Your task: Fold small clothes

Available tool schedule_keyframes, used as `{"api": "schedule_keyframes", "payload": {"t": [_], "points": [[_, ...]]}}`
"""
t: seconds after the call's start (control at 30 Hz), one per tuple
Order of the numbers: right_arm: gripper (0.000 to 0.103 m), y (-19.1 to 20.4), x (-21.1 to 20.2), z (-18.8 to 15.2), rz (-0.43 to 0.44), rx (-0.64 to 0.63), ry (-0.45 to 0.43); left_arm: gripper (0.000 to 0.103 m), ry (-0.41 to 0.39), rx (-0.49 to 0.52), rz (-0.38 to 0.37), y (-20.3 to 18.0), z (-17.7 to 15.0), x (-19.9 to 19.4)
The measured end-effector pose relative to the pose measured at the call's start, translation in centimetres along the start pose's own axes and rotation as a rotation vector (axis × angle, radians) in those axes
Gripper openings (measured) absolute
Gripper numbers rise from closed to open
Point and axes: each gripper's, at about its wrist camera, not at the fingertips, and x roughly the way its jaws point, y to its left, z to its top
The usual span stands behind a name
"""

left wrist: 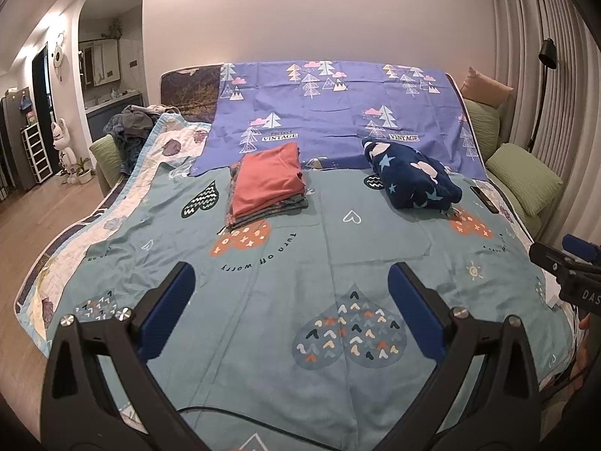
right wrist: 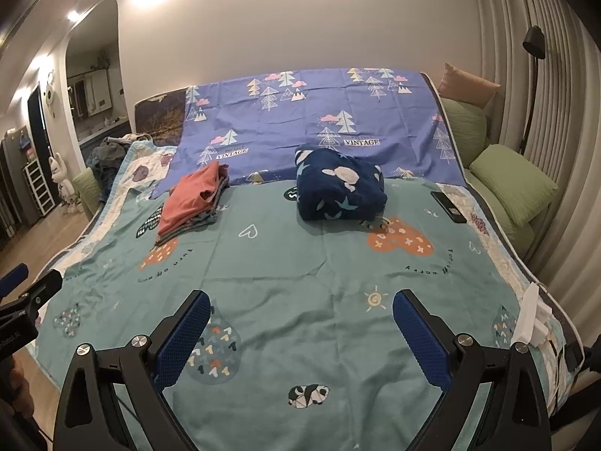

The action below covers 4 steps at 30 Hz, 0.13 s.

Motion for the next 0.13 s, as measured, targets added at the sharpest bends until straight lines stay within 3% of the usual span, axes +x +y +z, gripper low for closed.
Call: {"api": "schedule_keyframes", "payload": {"t": [0.13], "points": [[0.1, 0.02, 0.33, 0.03, 0.004, -0.009, 0.01, 0.102, -0.001, 0.003, 0.001, -0.02, 0.02, 0.06]]}}
